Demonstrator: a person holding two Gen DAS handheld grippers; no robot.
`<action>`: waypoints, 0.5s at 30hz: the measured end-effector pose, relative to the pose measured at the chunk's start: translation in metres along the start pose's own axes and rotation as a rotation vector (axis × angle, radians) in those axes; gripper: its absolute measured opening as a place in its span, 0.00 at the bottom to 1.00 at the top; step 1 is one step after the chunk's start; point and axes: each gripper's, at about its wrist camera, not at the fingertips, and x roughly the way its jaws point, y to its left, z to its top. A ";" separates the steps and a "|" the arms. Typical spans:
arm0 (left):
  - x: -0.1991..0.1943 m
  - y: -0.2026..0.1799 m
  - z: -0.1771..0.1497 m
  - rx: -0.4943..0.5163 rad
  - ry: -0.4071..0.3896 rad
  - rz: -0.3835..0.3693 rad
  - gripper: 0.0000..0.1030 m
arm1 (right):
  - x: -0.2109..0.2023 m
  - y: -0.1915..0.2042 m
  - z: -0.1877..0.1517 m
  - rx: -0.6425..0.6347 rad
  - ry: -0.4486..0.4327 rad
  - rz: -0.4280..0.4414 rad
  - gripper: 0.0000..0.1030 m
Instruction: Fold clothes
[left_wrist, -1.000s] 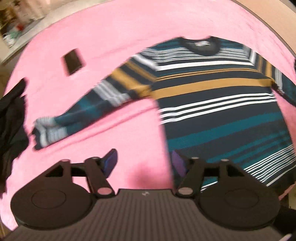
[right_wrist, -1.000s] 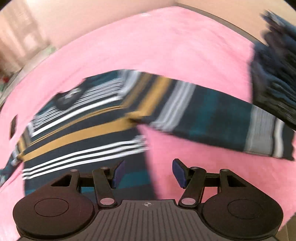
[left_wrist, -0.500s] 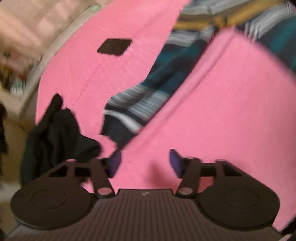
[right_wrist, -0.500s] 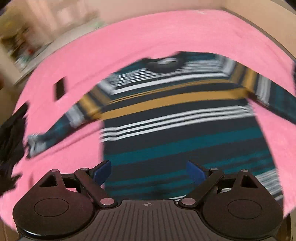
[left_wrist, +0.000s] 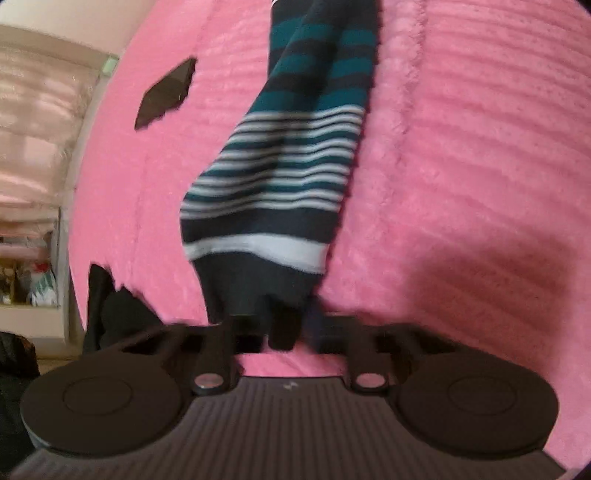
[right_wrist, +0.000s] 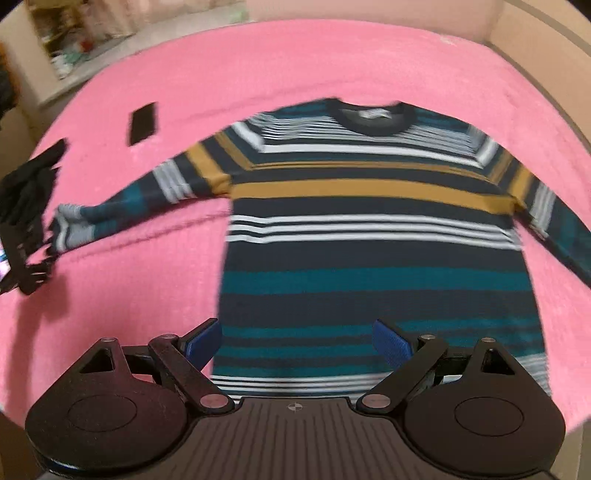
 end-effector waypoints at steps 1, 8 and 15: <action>-0.009 0.004 -0.004 -0.008 -0.001 0.012 0.05 | -0.003 -0.004 0.001 0.024 -0.005 -0.007 0.88; -0.053 0.000 -0.041 -0.079 0.074 -0.048 0.05 | -0.020 -0.010 0.005 0.082 -0.032 -0.032 0.88; -0.071 -0.007 -0.040 -0.121 0.027 -0.046 0.29 | -0.034 -0.004 0.003 0.094 -0.043 -0.029 0.89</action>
